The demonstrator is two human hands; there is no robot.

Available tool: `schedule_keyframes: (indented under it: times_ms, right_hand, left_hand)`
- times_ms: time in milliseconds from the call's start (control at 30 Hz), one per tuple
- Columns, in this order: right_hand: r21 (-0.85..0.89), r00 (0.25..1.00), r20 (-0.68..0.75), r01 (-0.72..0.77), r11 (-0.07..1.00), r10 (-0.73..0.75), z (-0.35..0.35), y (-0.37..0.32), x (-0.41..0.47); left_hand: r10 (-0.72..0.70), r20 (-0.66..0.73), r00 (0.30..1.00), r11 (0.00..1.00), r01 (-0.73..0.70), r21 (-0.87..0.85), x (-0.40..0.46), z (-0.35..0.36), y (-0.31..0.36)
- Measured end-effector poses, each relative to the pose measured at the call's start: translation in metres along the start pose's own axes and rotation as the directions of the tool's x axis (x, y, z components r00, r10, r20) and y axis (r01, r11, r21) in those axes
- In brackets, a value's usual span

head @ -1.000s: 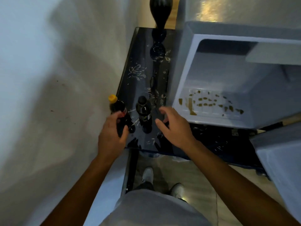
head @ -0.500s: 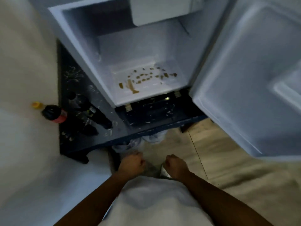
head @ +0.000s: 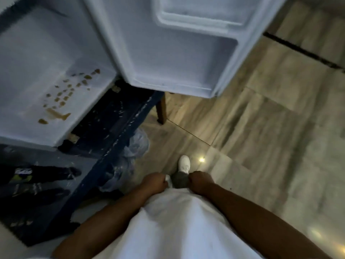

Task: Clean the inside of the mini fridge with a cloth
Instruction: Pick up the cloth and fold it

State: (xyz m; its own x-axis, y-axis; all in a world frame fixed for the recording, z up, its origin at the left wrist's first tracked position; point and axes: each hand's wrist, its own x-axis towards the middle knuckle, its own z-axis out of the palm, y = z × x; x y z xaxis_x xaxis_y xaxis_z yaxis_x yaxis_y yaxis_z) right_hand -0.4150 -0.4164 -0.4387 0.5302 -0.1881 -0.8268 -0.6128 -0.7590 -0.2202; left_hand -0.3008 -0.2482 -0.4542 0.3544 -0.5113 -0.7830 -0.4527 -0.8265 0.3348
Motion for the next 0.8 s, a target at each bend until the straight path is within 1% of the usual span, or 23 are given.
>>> schedule_keyframes:
  times_ms: [167, 267, 333, 433, 533, 600, 667, 733, 800]
  right_hand:
    - [0.138, 0.983, -0.041, -0.171, 0.976, 0.179, 0.021, 0.047, -0.015]
    - [0.201, 0.979, -0.060, -0.178, 0.963, 0.194, 0.019, 0.074, -0.031]
    - [0.266, 0.969, -0.065, -0.213, 0.940, 0.238, 0.020, 0.107, -0.034]
    - [0.260, 0.973, -0.010, -0.219, 0.940, 0.229, 0.014, 0.142, -0.029]
    - [0.214, 0.979, 0.062, -0.205, 0.955, 0.197, -0.001, 0.196, -0.017]
    - [0.185, 0.980, 0.047, -0.197, 0.963, 0.192, -0.011, 0.231, -0.012]
    - [0.161, 0.980, 0.004, -0.196, 0.967, 0.198, -0.025, 0.265, -0.013]
    - [0.187, 0.978, -0.050, -0.191, 0.964, 0.204, -0.032, 0.291, -0.013]
    - [0.224, 0.971, -0.074, -0.206, 0.953, 0.227, -0.042, 0.314, -0.012]
  left_hand:
    - [0.138, -0.004, 0.990, 0.974, -0.135, 0.180, 0.013, 0.011, 0.040]
    - [0.195, -0.045, 0.980, 0.952, -0.179, 0.247, 0.027, 0.013, 0.067]
    - [0.241, -0.064, 0.968, 0.937, -0.215, 0.276, 0.043, 0.017, 0.094]
    - [0.252, -0.065, 0.966, 0.930, -0.223, 0.294, 0.060, 0.017, 0.130]
    - [0.285, -0.084, 0.955, 0.913, -0.244, 0.326, 0.079, 0.022, 0.183]
    - [0.291, -0.093, 0.952, 0.905, -0.242, 0.350, 0.091, 0.022, 0.220]
    - [0.292, -0.133, 0.947, 0.906, -0.229, 0.357, 0.104, 0.018, 0.259]
    - [0.336, -0.154, 0.929, 0.888, -0.257, 0.381, 0.117, 0.013, 0.293]
    - [0.373, -0.143, 0.917, 0.861, -0.285, 0.421, 0.128, 0.006, 0.326]
